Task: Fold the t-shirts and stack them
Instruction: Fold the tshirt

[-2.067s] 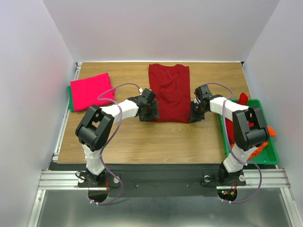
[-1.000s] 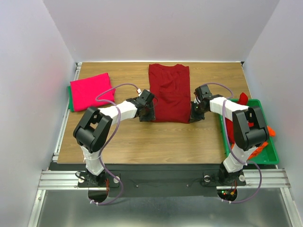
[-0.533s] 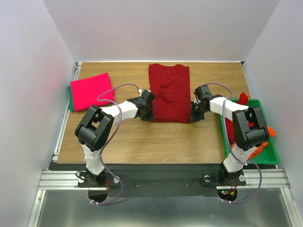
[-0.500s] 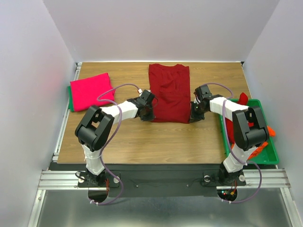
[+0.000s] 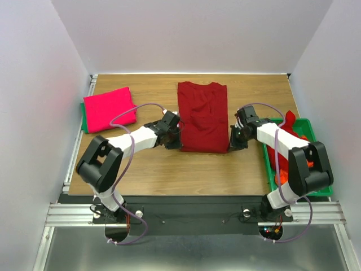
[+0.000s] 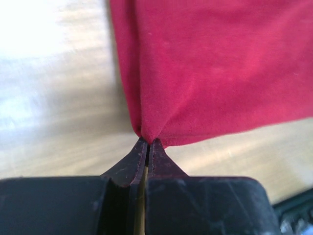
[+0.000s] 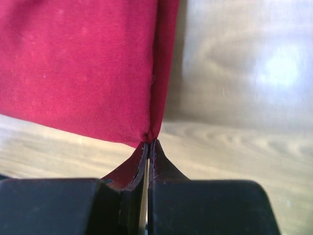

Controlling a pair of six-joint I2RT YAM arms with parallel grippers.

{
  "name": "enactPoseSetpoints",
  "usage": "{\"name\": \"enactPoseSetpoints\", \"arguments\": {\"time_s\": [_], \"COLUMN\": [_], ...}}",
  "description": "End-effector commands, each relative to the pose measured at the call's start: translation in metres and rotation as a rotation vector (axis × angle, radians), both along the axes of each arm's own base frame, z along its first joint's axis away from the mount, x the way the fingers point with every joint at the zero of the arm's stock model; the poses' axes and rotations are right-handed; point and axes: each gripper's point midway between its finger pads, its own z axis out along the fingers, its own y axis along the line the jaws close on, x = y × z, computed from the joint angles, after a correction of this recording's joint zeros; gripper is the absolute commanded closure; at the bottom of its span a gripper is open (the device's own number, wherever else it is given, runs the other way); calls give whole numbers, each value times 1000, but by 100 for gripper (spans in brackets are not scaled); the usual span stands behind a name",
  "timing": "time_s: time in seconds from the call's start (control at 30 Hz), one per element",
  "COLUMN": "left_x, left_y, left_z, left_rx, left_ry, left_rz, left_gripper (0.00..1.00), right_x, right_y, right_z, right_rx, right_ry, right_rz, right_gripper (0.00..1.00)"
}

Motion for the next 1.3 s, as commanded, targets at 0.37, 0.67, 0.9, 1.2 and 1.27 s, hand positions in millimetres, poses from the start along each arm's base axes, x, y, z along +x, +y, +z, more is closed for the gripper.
{"name": "enactPoseSetpoints", "arguments": {"time_s": [0.37,0.67,0.9,1.2,1.27], "left_x": [-98,-147,-162,-149,-142], "left_y": [4,1,-8,0,1], "left_z": [62,102,154,163,168], "left_rx": [-174,-328,-427,-394,-389], "left_ry": [-13,3,-21,-58,-81], "left_rz": [-82,-102,-110,-11,4], "left_gripper": [100,100,100,100,100], "right_x": [-95,-119,-126,-85,-71], "right_y": [14,17,13,14,16], "right_z": [52,102,147,177,186], "right_rx": [42,97,114,74,70], "right_ry": [34,1,-42,-162,-210], "right_rz": [31,10,-7,-43,-57], "right_gripper": [100,100,100,100,100]}}
